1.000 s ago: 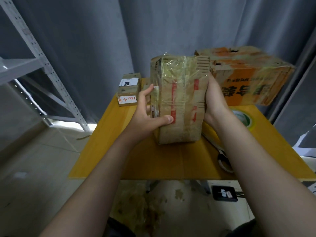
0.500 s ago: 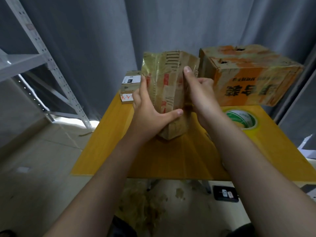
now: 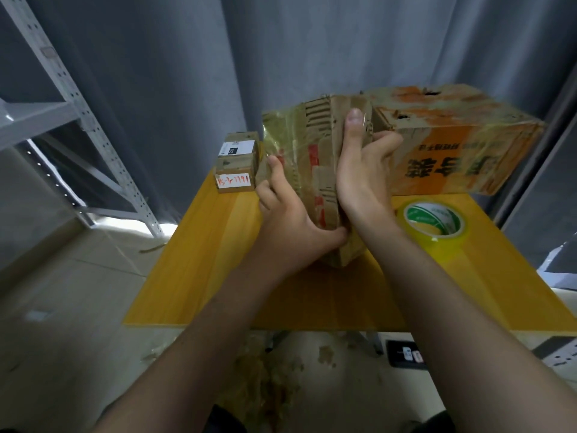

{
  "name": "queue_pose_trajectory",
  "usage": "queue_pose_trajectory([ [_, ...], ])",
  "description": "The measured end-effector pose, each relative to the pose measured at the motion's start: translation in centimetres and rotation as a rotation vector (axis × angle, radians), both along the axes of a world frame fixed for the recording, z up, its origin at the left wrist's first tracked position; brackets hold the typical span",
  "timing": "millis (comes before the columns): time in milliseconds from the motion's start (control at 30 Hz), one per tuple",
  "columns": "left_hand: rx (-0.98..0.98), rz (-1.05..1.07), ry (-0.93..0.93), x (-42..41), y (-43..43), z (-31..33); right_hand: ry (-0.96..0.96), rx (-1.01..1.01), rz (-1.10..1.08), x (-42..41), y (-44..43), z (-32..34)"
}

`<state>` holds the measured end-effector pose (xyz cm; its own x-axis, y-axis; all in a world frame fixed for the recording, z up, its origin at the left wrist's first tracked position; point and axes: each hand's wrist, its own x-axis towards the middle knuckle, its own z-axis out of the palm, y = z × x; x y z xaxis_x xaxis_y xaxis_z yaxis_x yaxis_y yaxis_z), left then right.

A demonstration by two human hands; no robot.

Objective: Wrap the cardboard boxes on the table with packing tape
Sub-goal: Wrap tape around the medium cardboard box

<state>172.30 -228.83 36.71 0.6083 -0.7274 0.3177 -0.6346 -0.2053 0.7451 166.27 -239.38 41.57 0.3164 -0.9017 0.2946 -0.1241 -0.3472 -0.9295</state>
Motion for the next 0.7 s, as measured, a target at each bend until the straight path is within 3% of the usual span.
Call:
queue_pose_trajectory([
  [267, 0.051, -0.136, -0.001, 1.5, 1.0, 0.4, -0.091, -0.226, -0.15, -1.6, -3.2, -2.0],
  [533, 0.046, -0.189, 0.013, 1.7, 0.9, 0.9, -0.286, -0.195, -0.216, -2.0, -4.1, -2.7],
  [700, 0.009, -0.16, 0.085, 1.7, 1.0, 1.0, -0.281, -0.072, -0.096, -1.9, -3.7, -1.9],
])
